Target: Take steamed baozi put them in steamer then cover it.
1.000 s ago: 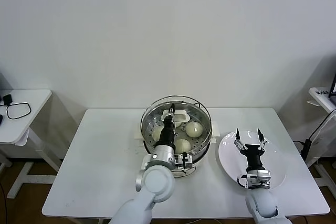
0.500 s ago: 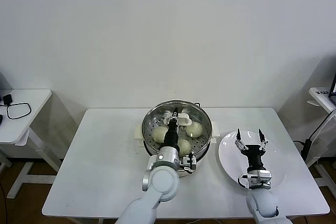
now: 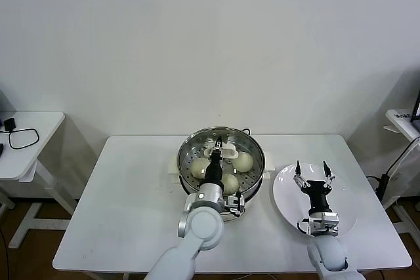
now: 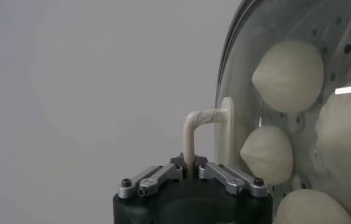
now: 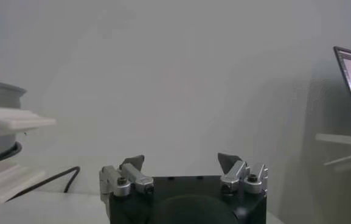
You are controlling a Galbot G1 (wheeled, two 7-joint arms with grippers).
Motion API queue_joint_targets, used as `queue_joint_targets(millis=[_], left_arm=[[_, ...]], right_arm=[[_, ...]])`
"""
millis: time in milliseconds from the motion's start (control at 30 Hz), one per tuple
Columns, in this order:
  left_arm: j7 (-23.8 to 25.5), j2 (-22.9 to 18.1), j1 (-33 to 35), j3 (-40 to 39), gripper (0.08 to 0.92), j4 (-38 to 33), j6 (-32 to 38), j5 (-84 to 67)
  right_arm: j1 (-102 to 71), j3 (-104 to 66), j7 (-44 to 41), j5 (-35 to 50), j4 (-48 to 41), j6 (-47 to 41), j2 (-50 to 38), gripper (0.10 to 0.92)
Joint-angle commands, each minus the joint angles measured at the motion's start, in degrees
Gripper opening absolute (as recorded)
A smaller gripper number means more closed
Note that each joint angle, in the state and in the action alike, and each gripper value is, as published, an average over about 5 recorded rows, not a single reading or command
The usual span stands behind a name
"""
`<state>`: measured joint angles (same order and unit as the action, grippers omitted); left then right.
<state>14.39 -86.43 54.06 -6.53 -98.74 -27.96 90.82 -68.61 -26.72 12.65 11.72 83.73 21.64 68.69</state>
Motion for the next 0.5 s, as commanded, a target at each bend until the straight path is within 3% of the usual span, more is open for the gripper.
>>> queue_joint_targets(millis=[33, 167, 500], left_arm=[[0.28, -0.29, 0.07, 0.27, 0.195, 0.36, 0.48, 0.34], [0.43, -0.02, 0.67, 0.5, 0.264, -0.94, 0.58, 0.1], [1.55, 3.26, 5.94, 0.38, 0.536, -11.4, 0.24, -5.25]], right_arm=[[0.0, -0.02, 0.05, -0.02, -0.01, 0.02, -0.06, 0.823], [-0.14, -0.07, 0.03, -0.01, -0.05, 0.04, -0.19, 0.823], [-0.15, 0.11, -0.45, 0.08, -0.03, 0.0, -0.17, 0.823]])
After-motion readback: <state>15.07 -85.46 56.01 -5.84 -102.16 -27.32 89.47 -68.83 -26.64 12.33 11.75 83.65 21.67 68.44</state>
